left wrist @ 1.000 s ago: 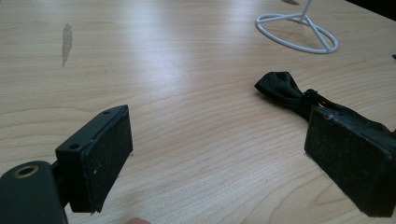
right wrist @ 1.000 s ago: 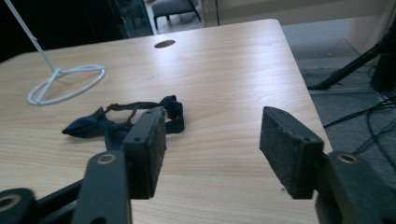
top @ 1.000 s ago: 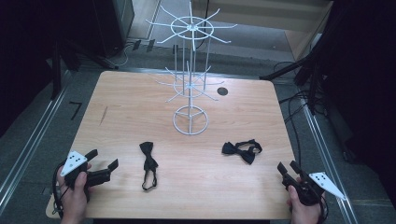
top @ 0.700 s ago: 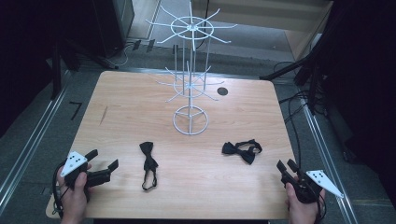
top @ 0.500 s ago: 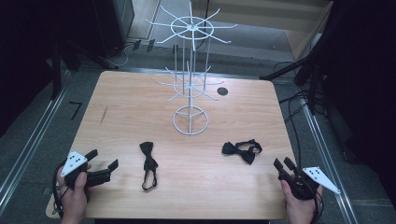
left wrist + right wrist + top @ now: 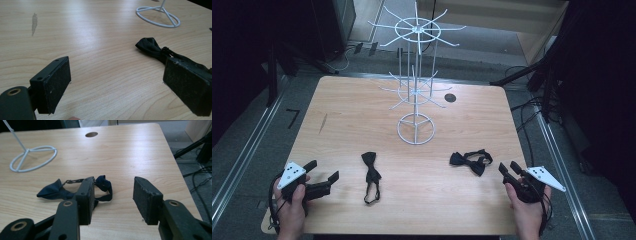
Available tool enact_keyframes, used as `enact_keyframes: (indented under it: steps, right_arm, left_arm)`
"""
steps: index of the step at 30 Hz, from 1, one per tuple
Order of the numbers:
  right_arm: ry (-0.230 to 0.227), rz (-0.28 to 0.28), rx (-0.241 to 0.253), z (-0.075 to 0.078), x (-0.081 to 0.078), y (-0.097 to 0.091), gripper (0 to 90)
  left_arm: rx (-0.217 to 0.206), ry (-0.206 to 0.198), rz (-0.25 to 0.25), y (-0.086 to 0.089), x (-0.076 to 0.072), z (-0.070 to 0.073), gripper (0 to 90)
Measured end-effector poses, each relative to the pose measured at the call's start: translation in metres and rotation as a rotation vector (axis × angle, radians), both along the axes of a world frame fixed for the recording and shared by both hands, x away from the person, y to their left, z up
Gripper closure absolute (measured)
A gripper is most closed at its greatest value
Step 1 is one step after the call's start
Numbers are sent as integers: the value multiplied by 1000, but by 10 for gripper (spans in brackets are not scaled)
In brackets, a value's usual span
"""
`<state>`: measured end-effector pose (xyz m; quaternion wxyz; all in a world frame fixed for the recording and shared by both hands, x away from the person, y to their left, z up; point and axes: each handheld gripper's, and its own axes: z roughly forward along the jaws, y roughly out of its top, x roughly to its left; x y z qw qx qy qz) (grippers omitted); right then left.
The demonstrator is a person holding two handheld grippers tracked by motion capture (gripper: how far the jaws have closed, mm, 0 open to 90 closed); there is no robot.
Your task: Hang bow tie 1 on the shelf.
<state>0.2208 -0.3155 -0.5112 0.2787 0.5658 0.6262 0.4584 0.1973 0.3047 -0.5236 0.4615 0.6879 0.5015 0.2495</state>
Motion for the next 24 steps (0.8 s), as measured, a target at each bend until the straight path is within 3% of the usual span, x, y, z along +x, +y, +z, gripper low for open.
enact_keyframes:
  steps: [5, 24]
  right_arm:
    - [29, 17, -38, 1, 10, 11, 519]
    - [79, 42, -84, 2, 47, 29, 504]
  left_arm:
    - [8, 1, -4, 0, 0, 0, 85]
    - [10, 2, -8, 0, 0, 0, 85]
